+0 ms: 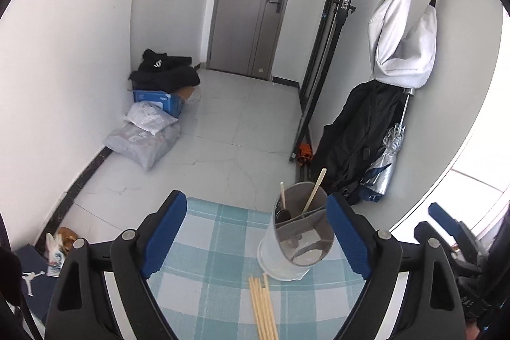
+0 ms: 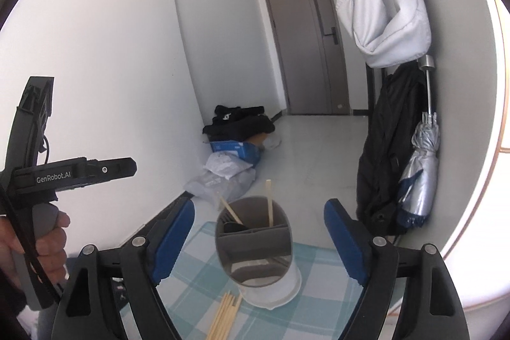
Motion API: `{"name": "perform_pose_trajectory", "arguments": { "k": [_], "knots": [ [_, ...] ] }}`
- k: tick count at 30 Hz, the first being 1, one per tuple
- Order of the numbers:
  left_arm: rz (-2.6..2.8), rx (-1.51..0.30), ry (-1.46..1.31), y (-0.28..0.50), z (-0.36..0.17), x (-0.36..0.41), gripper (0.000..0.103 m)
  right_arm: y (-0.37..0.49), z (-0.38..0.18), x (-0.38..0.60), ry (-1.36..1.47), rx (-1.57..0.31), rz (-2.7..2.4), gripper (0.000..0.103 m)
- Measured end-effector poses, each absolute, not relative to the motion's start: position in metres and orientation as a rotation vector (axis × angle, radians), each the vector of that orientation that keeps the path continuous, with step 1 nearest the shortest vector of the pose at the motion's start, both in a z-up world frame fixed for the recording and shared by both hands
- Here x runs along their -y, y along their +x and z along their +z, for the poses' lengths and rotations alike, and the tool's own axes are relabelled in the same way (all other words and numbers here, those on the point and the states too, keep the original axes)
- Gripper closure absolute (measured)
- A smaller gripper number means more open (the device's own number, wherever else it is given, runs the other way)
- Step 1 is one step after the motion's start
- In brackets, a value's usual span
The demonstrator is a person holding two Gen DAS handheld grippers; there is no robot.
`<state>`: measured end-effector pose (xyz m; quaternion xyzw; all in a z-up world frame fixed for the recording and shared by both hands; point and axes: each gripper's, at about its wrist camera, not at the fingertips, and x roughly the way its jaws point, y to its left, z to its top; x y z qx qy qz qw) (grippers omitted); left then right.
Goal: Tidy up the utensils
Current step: 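Move the right gripper back down toward the remaining chopsticks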
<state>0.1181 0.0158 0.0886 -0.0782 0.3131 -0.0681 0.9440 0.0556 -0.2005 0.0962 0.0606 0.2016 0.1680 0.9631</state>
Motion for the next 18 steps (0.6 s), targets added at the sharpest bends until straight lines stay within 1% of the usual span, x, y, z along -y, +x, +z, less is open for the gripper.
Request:
{"name": "perform_pose_trajectory", "arguments": {
  "k": [2,4,6,9,11,13,16,18],
  "knots": [
    [-0.13,-0.638,-0.157,0.108,0.086,-0.015,0.015,0.041,0.099,0.198,0.119,-0.385,0.33,0.018],
    [-0.128,-0.646,-0.164,0.098,0.081,-0.016,0.011,0.028,0.099,0.197,0.123,-0.36,0.315,0.01],
    [-0.119,-0.642,-0.16,0.088,0.078,-0.016,0.009,0.014,0.098,0.195,0.125,-0.34,0.299,0.006],
    [-0.117,-0.62,-0.144,0.073,0.074,-0.015,0.007,-0.002,0.095,0.191,0.126,-0.336,0.306,0.004],
    [-0.089,-0.603,-0.142,0.061,0.072,-0.017,0.004,-0.01,0.09,0.186,0.115,-0.345,0.311,0.004],
    [-0.073,-0.581,-0.15,0.05,0.07,-0.021,0.002,-0.018,0.085,0.182,0.096,-0.354,0.299,0.004],
    [-0.073,-0.588,-0.173,0.039,0.062,-0.026,0.001,-0.03,0.077,0.179,0.085,-0.368,0.289,0.004],
    [-0.083,-0.591,-0.175,0.033,0.058,-0.028,0.001,-0.039,0.071,0.177,0.079,-0.38,0.287,0.001]
  ]
}}
